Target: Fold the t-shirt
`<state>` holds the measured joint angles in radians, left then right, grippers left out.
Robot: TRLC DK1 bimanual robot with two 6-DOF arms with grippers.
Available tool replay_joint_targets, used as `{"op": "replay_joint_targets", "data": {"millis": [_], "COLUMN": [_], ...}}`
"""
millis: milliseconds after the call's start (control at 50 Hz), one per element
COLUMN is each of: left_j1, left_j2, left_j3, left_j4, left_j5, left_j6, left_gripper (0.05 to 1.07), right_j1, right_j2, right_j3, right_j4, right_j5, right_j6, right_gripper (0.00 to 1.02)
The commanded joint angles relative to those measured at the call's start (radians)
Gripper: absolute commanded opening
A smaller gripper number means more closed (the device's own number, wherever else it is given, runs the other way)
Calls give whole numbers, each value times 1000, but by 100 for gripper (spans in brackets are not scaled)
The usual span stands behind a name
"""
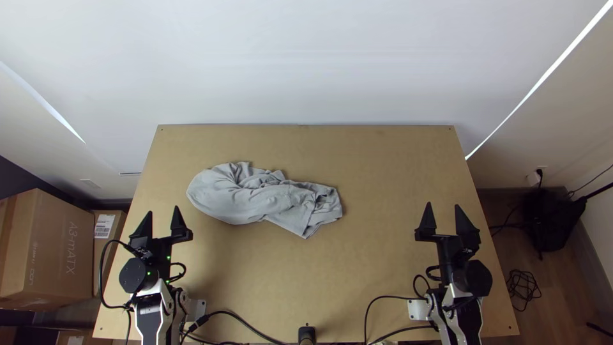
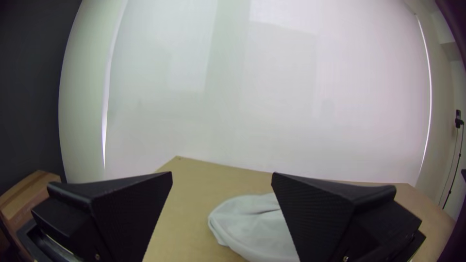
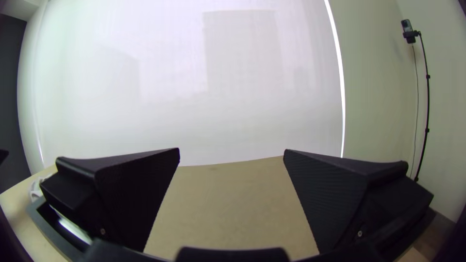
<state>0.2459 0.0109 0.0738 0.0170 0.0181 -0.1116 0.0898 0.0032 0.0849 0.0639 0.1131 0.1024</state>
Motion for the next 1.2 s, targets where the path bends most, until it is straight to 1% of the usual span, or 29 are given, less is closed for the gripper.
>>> {"op": "replay_joint_targets", "data": {"millis": [0, 80, 280, 380, 520, 640, 680, 860, 960, 1040, 1140, 1180], "left_j1": [-5, -5, -17, -51, -92, -131, -135, -157, -158, -157, -117, -89], "left_j2": [47, 149, 394, 526, 725, 798, 817, 880, 900, 925, 957, 966], "left_j3": [106, 188, 406, 523, 705, 767, 778, 797, 797, 797, 796, 790], "left_j4": [24, 31, 11, -35, -158, -167, -163, -183, -244, -321, -410, -431], "left_j5": [9, 11, 11, 11, 11, 11, 11, 11, 13, 26, 86, 120], "left_j6": [24, 24, 21, 20, 18, -3, -5, -37, -53, -56, -56, -56], "left_gripper": [103, 103, 103, 103, 103, 103, 103, 103, 103, 103, 103, 103], "right_j1": [22, 42, 87, 102, 107, 156, 182, 260, 300, 341, 433, 469], "right_j2": [9, 60, 276, 391, 549, 663, 699, 893, 952, 1006, 1098, 1132], "right_j3": [70, 125, 326, 429, 595, 737, 783, 1003, 1041, 1059, 1093, 1101], "right_j4": [50, 70, 83, 93, 17, -85, -119, -345, -366, -380, -441, -463], "right_j5": [0, 0, 0, 0, 0, 0, 2, -3, -29, -38, -47, -50], "right_j6": [-27, -38, -38, -50, -49, -40, -27, 112, 174, 253, 293, 322], "right_gripper": [99, 99, 99, 99, 99, 99, 99, 99, 99, 99, 99, 99]}}
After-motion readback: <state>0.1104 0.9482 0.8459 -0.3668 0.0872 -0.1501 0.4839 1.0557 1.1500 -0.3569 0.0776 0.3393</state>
